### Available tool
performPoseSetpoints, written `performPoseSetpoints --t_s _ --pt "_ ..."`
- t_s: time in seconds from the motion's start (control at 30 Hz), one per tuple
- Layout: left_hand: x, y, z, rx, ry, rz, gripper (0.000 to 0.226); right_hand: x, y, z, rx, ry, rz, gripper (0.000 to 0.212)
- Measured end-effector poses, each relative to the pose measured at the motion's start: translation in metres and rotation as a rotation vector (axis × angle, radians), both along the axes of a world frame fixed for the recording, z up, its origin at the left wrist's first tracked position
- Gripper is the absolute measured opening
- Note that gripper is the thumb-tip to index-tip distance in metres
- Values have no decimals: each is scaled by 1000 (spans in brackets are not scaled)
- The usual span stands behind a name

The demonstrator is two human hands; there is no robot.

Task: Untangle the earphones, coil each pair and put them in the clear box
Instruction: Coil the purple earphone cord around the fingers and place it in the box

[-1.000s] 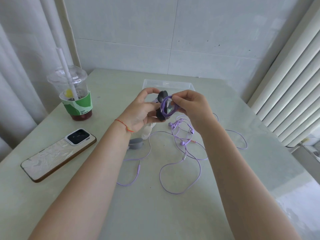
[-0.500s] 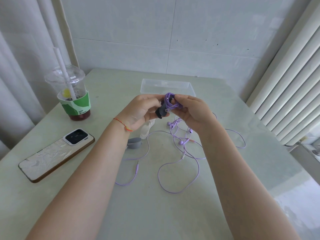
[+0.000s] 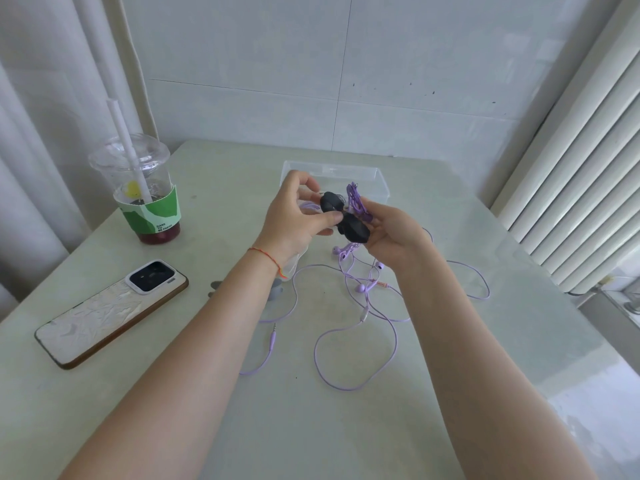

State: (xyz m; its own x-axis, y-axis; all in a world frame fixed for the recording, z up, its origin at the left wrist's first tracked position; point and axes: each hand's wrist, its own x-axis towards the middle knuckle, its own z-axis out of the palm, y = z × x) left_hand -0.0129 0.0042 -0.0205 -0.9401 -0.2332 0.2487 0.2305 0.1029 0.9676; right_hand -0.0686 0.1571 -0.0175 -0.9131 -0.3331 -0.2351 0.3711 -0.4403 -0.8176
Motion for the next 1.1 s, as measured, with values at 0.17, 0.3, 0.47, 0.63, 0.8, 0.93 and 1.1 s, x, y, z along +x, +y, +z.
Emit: performPoseSetpoints --t_s 0.17,0.3,0.47,0.63,0.8,0.93,1.1 --pt "-7 1 -3 -279 176 181 30 3 -8 -1 -135 -85 -40 8" --pt "-8 2 -5 -399 220 209 28 5 -9 0 -169 -106 -88 14" --pt "-7 1 -6 -327 119 124 27 9 -8 8 -203 -160 -116 6" --pt "-2 2 -3 -211 7 -39 37 9 -8 8 -196 -170 -130 6" --pt "3 5 -1 -13 34 -161 33 6 -9 5 -151 -153 -109 10" --pt "3 4 0 -12 58 -133 30 7 -8 7 -176 -156 -91 8" --pt "1 3 2 -52 31 -65 19 13 -7 10 -165 -154 -77 11"
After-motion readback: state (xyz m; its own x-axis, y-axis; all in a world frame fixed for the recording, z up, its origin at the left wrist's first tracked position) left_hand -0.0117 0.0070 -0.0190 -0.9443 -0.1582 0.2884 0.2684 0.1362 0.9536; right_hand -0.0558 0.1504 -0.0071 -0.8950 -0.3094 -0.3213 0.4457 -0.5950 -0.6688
